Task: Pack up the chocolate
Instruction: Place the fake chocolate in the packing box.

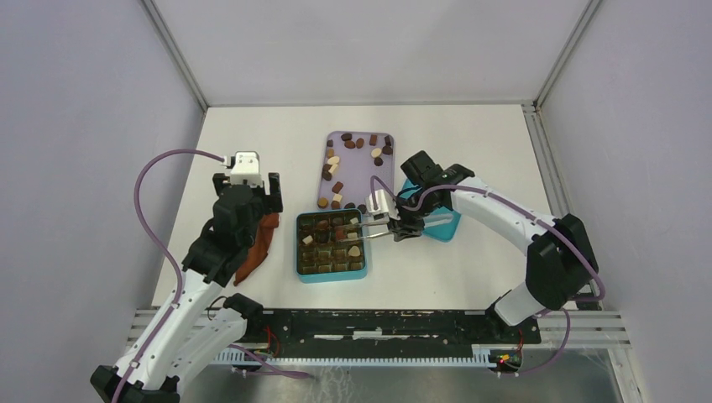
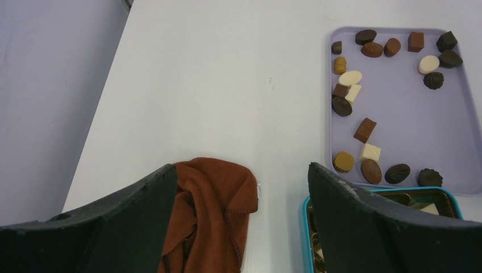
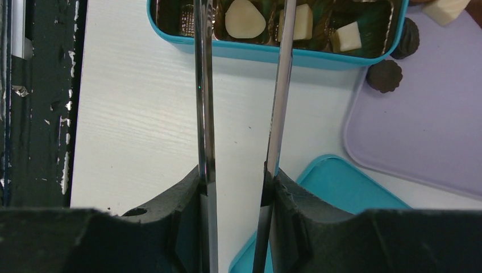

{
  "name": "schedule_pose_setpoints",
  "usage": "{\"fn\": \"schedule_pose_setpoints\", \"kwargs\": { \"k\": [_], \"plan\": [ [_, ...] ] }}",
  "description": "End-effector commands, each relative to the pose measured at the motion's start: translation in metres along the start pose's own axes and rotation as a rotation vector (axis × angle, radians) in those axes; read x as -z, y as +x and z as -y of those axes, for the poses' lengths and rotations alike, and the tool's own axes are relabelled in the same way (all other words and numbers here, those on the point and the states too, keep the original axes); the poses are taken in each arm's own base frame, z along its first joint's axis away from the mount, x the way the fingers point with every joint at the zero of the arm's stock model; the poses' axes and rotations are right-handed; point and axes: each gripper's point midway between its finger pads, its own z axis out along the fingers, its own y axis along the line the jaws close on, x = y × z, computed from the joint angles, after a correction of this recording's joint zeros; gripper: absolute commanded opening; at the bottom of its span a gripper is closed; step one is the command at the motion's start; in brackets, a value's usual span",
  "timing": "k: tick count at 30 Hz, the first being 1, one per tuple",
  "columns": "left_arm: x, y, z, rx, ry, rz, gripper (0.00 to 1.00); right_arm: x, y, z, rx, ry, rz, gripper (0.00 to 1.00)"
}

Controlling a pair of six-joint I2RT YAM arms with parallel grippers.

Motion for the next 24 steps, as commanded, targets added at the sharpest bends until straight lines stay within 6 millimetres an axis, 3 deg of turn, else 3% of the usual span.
{"fn": "schedule_pose_setpoints", "kwargs": {
  "k": [1,24],
  "plan": [
    [0.001,-0.012,-0.003,0.011,-0.004,0.046,0.9,-0.005,0.001,0.007,0.039,0.009,-0.043,0.13],
    [-0.003,-0.007,0.003,-0.002,0.016,0.024,0.9,-0.027,0.006,0.007,0.076,0.007,-0.157,0.16]
  ]
}}
